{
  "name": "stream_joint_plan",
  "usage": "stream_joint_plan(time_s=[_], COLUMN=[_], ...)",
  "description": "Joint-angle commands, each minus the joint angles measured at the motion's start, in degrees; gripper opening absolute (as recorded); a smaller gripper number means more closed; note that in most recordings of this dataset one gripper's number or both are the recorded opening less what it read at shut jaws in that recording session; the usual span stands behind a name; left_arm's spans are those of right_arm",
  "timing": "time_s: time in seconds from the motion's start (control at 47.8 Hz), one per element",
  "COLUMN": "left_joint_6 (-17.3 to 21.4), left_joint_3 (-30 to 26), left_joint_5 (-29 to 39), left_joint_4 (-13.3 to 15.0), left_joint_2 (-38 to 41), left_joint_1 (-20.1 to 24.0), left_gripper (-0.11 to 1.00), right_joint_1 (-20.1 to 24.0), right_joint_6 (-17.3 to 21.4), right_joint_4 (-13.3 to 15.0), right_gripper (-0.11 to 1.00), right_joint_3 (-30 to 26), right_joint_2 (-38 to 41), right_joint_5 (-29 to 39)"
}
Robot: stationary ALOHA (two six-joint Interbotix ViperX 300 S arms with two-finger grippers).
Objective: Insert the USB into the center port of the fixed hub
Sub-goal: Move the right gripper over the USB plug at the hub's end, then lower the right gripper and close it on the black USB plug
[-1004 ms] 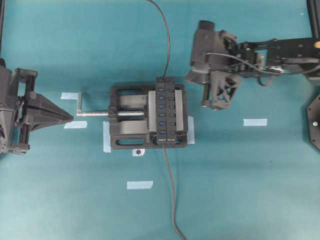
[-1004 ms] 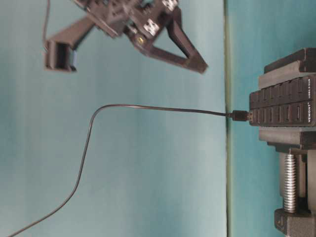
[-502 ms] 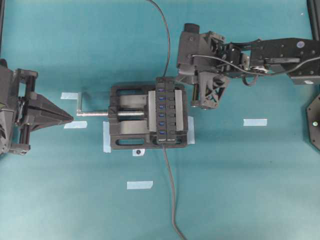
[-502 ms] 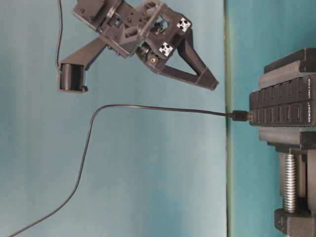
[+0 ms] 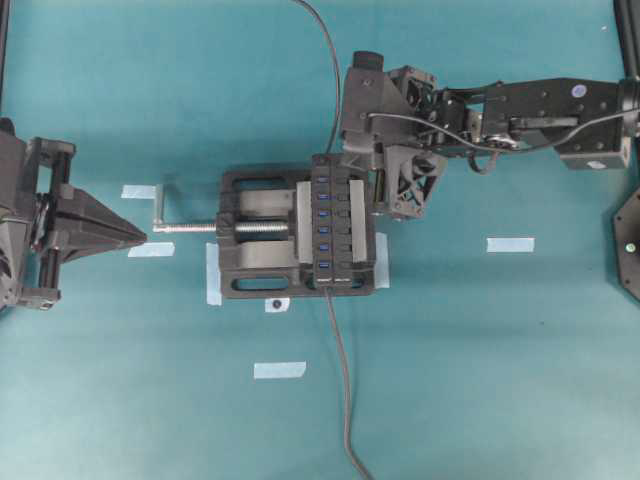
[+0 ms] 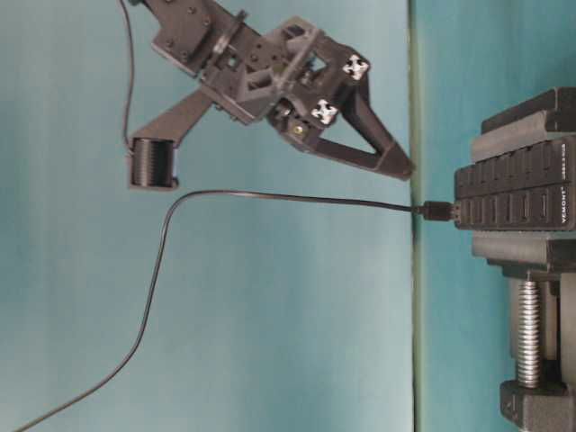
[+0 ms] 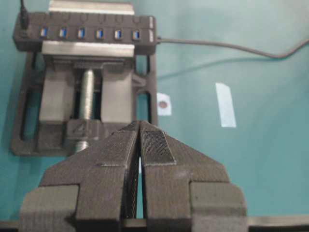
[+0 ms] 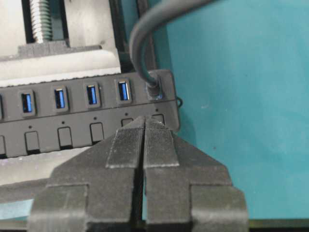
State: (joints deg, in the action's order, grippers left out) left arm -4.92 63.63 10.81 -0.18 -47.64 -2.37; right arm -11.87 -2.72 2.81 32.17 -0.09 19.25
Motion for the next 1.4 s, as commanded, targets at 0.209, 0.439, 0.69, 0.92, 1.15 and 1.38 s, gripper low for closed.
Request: stream_joint_plan(time_s=[0.209,0.439,0.69,0.92,1.15,1.38], left_joint_6=[-0.09,-0.09,-0.09,-0.09,-0.18,-0.26], left_joint_3=[-1.14,-1.14,-0.97,-0.79,-0.62,-0.35], left_joint_5=[-0.26,-0.26,-0.18,-0.26,-0.26,-0.26], left_joint_4=[-0.09,-0.09,-0.09,-0.09,-0.09,-0.09], left_joint_2=[0.09,0.00,0.00,0.00,-0.09,-0.35], left_joint_1=[-0.18,-0.18,-0.18,-0.18,-0.18,-0.18], left_gripper=[0.00,0.00,0.00,0.00,0.00,0.00], right_joint_1=[-0.09,0.09,0.18,0.26,0.26,-0.09], right_joint_6=[-0.44,-0.18,-0.53,-0.35,-0.26,-0.26], right_joint_4=[0.00,-0.09,-0.09,0.00,0.00,0.00], right_gripper=[-0.02,-0.01,0.11,0.59,0.84,0.84], right_joint_3=[-1.49,-1.67,-1.58,-1.67,-2.29,-2.55], right_joint_2=[0.26,0.44,0.70,1.49,2.72,3.08], right_joint_5=[-1.76,-4.57,-4.92,-5.89,-7.29,-7.65])
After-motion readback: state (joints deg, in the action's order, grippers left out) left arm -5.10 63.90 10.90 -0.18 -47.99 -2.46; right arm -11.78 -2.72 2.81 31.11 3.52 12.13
